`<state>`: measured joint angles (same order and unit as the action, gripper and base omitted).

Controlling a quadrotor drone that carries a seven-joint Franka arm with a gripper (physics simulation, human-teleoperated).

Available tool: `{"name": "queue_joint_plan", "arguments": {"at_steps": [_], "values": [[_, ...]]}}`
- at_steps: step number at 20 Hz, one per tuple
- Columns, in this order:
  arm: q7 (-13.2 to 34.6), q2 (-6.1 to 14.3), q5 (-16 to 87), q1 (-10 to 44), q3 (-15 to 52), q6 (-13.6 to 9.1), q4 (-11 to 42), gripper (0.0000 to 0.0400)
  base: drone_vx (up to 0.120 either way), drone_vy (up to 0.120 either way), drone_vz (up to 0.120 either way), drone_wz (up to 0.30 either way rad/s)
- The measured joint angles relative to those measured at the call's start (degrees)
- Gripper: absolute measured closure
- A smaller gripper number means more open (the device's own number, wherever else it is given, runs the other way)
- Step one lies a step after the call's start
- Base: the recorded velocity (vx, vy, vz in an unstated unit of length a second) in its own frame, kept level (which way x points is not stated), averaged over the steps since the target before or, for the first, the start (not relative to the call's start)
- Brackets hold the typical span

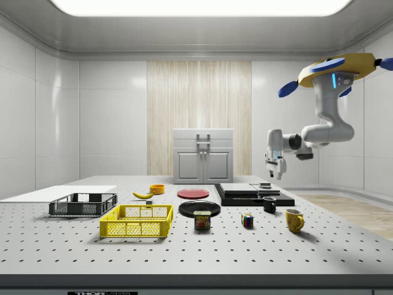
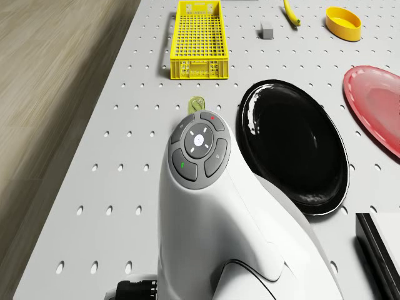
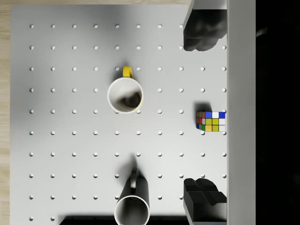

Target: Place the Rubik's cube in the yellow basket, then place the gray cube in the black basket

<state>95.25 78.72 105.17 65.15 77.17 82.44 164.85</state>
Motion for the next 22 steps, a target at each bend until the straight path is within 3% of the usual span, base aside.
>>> {"name": "queue_joint_plan", "arguments": {"at_steps": [12, 15, 22], "values": [[0.4, 1.9, -0.8, 0.5, 0.4, 1.8, -0.1, 0.0000, 0.120, 0.000, -0.120, 0.000], [0.5, 2.4, -1.0, 0.6, 0.4, 2.2, -0.1, 0.0000, 0.120, -0.107, -0.120, 0.000], [0.7, 3.3, -1.4, 0.8, 0.6, 3.1, -0.2, 0.0000, 0.120, 0.000, -0.120, 0.000]]}}
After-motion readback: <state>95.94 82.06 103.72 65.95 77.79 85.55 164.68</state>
